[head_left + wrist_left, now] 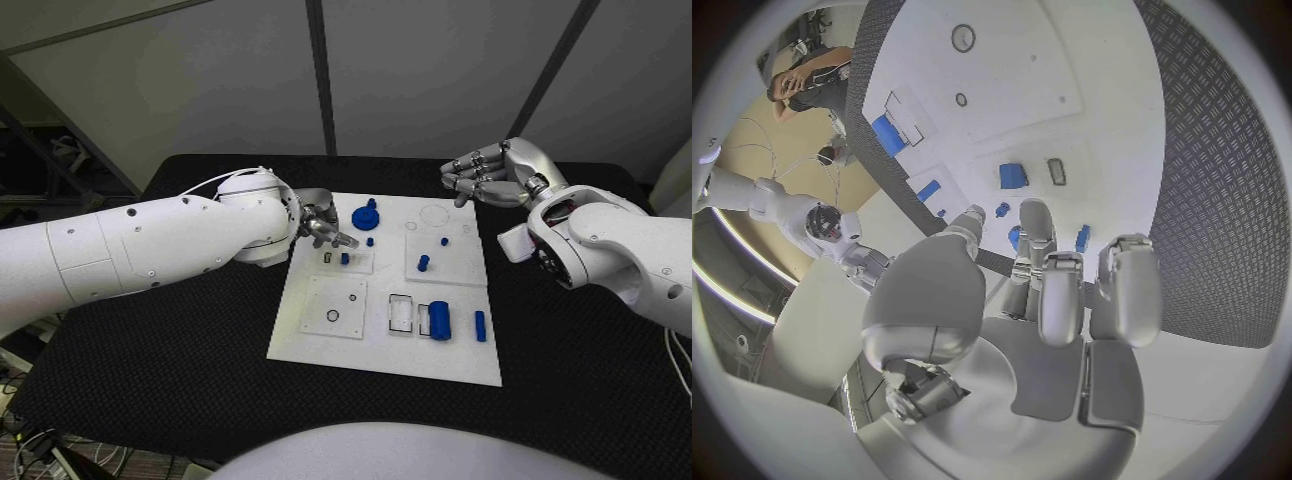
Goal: Assemble the parts on the task board
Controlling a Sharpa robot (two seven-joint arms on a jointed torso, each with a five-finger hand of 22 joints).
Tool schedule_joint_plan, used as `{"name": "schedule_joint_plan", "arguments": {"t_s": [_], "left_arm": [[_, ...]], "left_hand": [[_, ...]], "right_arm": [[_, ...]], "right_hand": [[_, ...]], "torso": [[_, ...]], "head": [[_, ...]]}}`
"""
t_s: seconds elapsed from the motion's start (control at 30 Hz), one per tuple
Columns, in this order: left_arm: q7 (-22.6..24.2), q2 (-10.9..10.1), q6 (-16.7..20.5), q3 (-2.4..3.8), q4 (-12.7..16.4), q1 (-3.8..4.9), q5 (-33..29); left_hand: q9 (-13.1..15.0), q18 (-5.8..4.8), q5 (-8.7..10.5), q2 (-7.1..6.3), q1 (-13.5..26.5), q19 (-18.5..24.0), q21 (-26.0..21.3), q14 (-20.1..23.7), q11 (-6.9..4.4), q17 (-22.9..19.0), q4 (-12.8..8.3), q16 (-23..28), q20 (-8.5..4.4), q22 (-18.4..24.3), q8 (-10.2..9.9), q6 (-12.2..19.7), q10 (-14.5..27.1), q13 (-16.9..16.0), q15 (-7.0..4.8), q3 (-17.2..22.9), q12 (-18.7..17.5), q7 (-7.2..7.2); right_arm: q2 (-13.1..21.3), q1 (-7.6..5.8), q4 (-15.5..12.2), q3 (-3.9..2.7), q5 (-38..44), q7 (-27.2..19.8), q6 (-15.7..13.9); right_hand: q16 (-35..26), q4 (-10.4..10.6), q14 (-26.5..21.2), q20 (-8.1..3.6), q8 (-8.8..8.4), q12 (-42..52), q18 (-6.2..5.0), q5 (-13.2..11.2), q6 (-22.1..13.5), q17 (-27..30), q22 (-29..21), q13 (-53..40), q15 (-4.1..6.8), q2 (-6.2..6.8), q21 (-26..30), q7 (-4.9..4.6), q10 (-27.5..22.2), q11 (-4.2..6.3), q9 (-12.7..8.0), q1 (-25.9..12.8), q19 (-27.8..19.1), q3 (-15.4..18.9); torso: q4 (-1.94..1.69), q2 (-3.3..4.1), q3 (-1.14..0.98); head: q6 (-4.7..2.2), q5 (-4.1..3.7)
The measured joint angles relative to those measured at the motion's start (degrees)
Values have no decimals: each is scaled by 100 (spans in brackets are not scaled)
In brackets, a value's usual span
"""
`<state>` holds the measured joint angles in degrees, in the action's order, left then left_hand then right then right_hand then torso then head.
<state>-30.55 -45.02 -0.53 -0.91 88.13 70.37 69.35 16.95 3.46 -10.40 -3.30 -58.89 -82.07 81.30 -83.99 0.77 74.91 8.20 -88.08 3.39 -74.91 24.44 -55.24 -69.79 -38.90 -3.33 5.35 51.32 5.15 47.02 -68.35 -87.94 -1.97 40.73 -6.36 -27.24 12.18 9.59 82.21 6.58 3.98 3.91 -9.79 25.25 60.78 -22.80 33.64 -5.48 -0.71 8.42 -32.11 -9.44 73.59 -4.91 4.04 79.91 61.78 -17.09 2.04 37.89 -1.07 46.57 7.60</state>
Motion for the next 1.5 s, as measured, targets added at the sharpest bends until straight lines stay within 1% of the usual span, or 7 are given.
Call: {"name": "schedule_joint_plan", "arguments": {"t_s": [0.07, 0.13, 0.33, 0.57, 1.13, 1.2, 1.5], "left_arm": [[1, -60, 93, -2, 78, -26, -20], [3, -101, 189, -9, 134, -55, -34], [11, -138, 533, -28, 226, -137, -66], [14, -117, 721, -36, 206, -174, -81], [6, 0, 457, -52, 75, -204, -93], [5, 7, 415, -54, 68, -205, -93], [4, 40, 289, -62, 50, -209, -91]], "left_hand": [[-50, 0, 0, -2, -72, 22, -41, -5, 29, 0, -15, 0, 22, 0, -72, 42, 80, 126, 49, -47, -85, 42], [-80, 0, 0, 12, -83, 31, -41, -5, 49, 0, -14, 0, 31, 0, -108, 59, 99, 193, 49, -46, -118, 59], [-89, 0, 0, 60, -176, 31, -41, -6, 29, 0, -30, 0, 31, 0, -109, 59, 119, 248, 48, -62, -118, 59], [-78, 0, 0, 92, -254, 31, -41, -6, 29, 0, -30, 0, 31, 0, -61, 16, 119, 233, 48, -62, -118, 16], [-40, 0, 0, 113, -274, -14, 4, -6, 29, 0, -30, 0, 30, 0, 1, -26, 119, 182, 48, -93, -56, -26], [-30, 0, 0, 82, -305, -35, 5, -6, 15, 0, -30, 0, 51, 0, 28, -25, 105, 173, 48, -94, -28, -25], [6, 0, 0, 143, -365, -55, 4, -6, 5, 0, -31, 0, 31, 0, 86, -61, 95, 173, 48, -95, -12, -30]], "right_arm": [[2, 0, 3, 0, 0, 0, 0], [3, 0, 6, 0, 0, 0, 0], [4, 1, 9, 1, 0, 0, 0], [1, 1, 16, 1, 0, 0, 0], [3, 1, 14, 1, 0, 1, 0], [3, 1, 14, 1, 0, 1, 0], [-1, 1, 14, 1, 0, 2, 4]], "right_hand": [[0, 0, 0, 0, 0, 0, 0, 0, 0, 0, -5, 4, 0, 0, 0, 0, 0, 0, 0, 0, 0, 0], [0, 0, 0, 0, 0, 0, 0, 0, 0, 5, -5, 6, 0, 0, 0, 0, 0, 0, 0, 0, 0, 0], [0, 0, 0, 0, 0, 0, 0, 0, 0, 5, -5, 5, 0, 0, 0, 0, 0, 0, 0, 0, 0, 0], [0, 0, 0, 0, 0, 0, 0, 0, 0, 5, -4, 4, 0, 0, 0, 0, 0, 0, 0, 0, 0, 0], [1, 0, 0, 0, 0, 0, 0, 0, 0, 4, -4, 4, 0, 0, 0, 0, 0, 0, 0, 0, 0, -1], [1, -1, 0, 0, 0, 0, 0, 0, 0, 4, -4, 7, 0, 0, 0, 0, 0, 0, 0, 0, 0, 0], [1, -1, 0, 0, 0, 0, 0, 0, 0, 3, -4, 8, 0, 0, 0, 0, 0, 0, 0, 0, 0, -1]], "torso": [[-1, 0, 0], [-4, 0, 0], [-7, 0, 3], [-3, 2, 4], [3, 3, -1], [3, 1, -1], [3, -1, 0]], "head": [[3, -1], [4, -5], [5, -3], [12, 8], [43, 18], [48, 18], [41, 18]]}}
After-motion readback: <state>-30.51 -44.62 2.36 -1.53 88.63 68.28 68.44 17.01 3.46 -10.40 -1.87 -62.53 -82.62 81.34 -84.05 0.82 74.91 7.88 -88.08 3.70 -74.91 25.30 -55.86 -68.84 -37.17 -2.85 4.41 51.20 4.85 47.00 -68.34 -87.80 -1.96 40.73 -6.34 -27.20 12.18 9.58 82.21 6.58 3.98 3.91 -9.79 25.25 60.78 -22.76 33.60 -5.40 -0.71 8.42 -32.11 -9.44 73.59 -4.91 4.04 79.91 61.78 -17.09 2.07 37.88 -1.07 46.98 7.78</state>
